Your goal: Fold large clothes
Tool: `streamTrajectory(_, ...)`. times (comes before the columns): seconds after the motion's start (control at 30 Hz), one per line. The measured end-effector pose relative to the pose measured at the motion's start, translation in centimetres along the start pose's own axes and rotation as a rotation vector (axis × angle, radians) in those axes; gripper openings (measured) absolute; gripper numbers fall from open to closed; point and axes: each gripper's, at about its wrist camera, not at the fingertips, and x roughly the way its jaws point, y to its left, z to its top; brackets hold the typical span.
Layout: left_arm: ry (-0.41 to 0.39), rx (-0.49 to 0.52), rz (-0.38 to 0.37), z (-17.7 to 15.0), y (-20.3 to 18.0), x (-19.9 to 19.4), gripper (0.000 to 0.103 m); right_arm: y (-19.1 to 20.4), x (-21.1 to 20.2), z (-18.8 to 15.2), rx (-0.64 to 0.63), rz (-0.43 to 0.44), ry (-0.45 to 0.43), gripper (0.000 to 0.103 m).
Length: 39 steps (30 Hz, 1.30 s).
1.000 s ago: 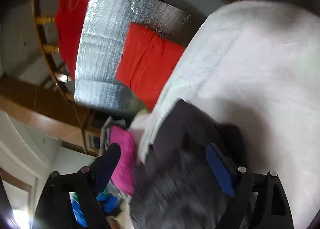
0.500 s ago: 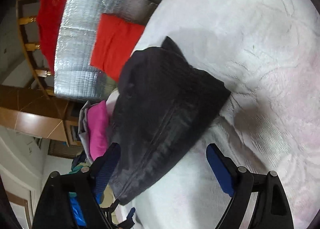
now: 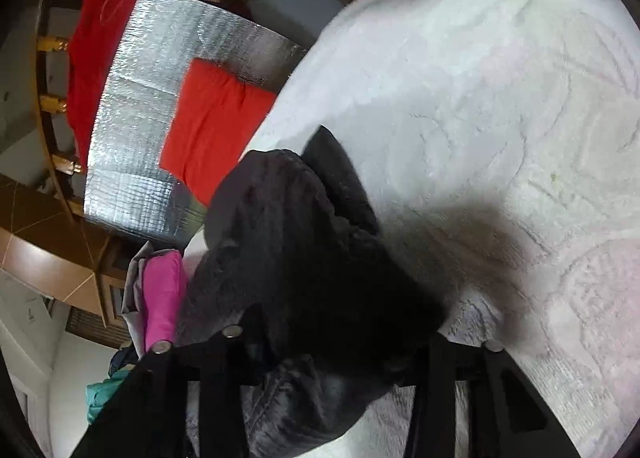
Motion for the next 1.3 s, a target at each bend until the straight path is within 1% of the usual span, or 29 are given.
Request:
streamTrajectory(0.07,-0.018,0.033,0.013,0.1,-1.0,-0.4,0.035,1.6,-1.3,-0.7,-0.070,-0.023,-0.023,0.038)
streamTrajectory(0.17,-0.006,0.061,0.041,-0.5,-2.0,-1.7,0.034,1.2,-3.5,-1.2,-0.062,-0.035,-0.012,0.038)
streamTrajectory(0.27,0.033,0.068,0.045,-1.9,-1.9,-3.5,0.034,-0.4,-6.0,-1.9,-0.047,-0.060,0.027,0.038)
streamTrajectory(0.4,0.068,0.135,0.087,-4.2,-1.3,-6.4,0.034,-3.2,-9.3,-3.8,-0.024,-0.080,0.079,0.038)
streamTrajectory(0.47,0.072,0.165,0.103,-5.3,-0.7,-7.5,0.035,-4.4,-10.1,-4.7,-0.023,-0.101,0.108,0.038)
streamTrajectory(0.5,0.070,0.196,0.116,-5.7,-0.4,-7.7,0.035,-5.0,-10.1,-5.0,-0.023,-0.112,0.134,0.038)
streamTrajectory(0.53,0.077,0.226,0.133,-6.0,-0.1,-7.3,0.039,-5.7,-9.6,-5.0,-0.023,-0.119,0.181,0.040)
streamTrajectory(0.57,0.097,0.257,0.159,-6.2,0.3,-6.5,0.049,-6.5,-9.1,-4.8,-0.007,-0.112,0.220,0.046)
streamTrajectory(0.6,0.128,0.267,0.182,-6.3,1.0,-5.9,0.054,-7.2,-9.2,-4.6,0.030,-0.081,0.234,0.050)
streamTrajectory(0.63,0.144,0.234,0.165,-6.1,1.5,-5.8,0.056,-7.8,-9.6,-4.3,0.075,-0.056,0.251,0.055)
streamTrajectory(0.67,0.163,0.181,0.129,-5.8,2.1,-6.3,0.056,-8.3,-10.4,-4.2,0.101,-0.058,0.264,0.065)
streamTrajectory(0.7,0.194,0.140,0.104,-5.5,2.4,-7.0,0.057,-8.5,-11.3,-4.2,0.102,-0.071,0.258,0.072)
streamTrajectory(0.73,0.215,0.132,0.089,-5.4,2.7,-7.6,0.059,-8.6,-12.8,-4.2,0.090,-0.082,0.235,0.073)
streamTrajectory(0.8,0.218,0.145,0.088,-5.4,3.2,-9.6,0.061,-8.5,-15.1,-4.4,0.059,-0.047,0.225,0.074)
streamTrajectory(0.87,0.207,0.160,0.075,-5.1,2.9,-11.3,0.061,-7.8,-17.5,-4.4,0.015,0.003,0.230,0.074)
streamTrajectory(0.9,0.170,0.187,0.077,-4.6,2.3,-12.4,0.061,-7.2,-18.7,-4.4,-0.021,0.013,0.222,0.074)
streamTrajectory(0.93,0.117,0.223,0.093,-4.3,2.2,-13.9,0.061,-6.2,-19.8,-4.3,-0.070,0.014,0.209,0.074)
streamTrajectory(1.0,-0.018,0.298,0.139,-3.2,0.7,-16.0,0.064,-4.0,-21.5,-3.9,-0.169,0.017,0.176,0.074)
streamTrajectory(1.03,-0.080,0.322,0.155,-2.6,-0.1,-16.7,0.069,-2.9,-21.7,-3.9,-0.191,0.023,0.161,0.074)
streamTrajectory(1.07,-0.118,0.334,0.161,-2.2,-0.7,-17.0,0.073,-1.8,-21.5,-3.8,-0.203,0.032,0.145,0.075)
streamTrajectory(1.1,-0.150,0.348,0.164,-1.7,-1.6,-16.7,0.074,-0.7,-21.0,-3.7,-0.209,0.048,0.132,0.076)
streamTrajectory(1.13,-0.155,0.361,0.166,-1.4,-2.4,-16.0,0.076,0.5,-20.0,-3.7,-0.217,0.066,0.125,0.077)
streamTrajectory(1.17,-0.137,0.371,0.173,-1.2,-3.0,-14.8,0.076,1.6,-18.7,-3.8,-0.233,0.067,0.125,0.077)
streamTrajectory(1.2,-0.116,0.374,0.183,-1.0,-3.3,-13.5,0.076,3.2,-16.7,-4.2,-0.260,0.049,0.128,0.077)
streamTrajectory(1.3,-0.038,0.393,0.272,-1.5,-3.5,-8.6,0.076,7.5,-10.7,-6.3,-0.345,-0.009,0.150,0.077)
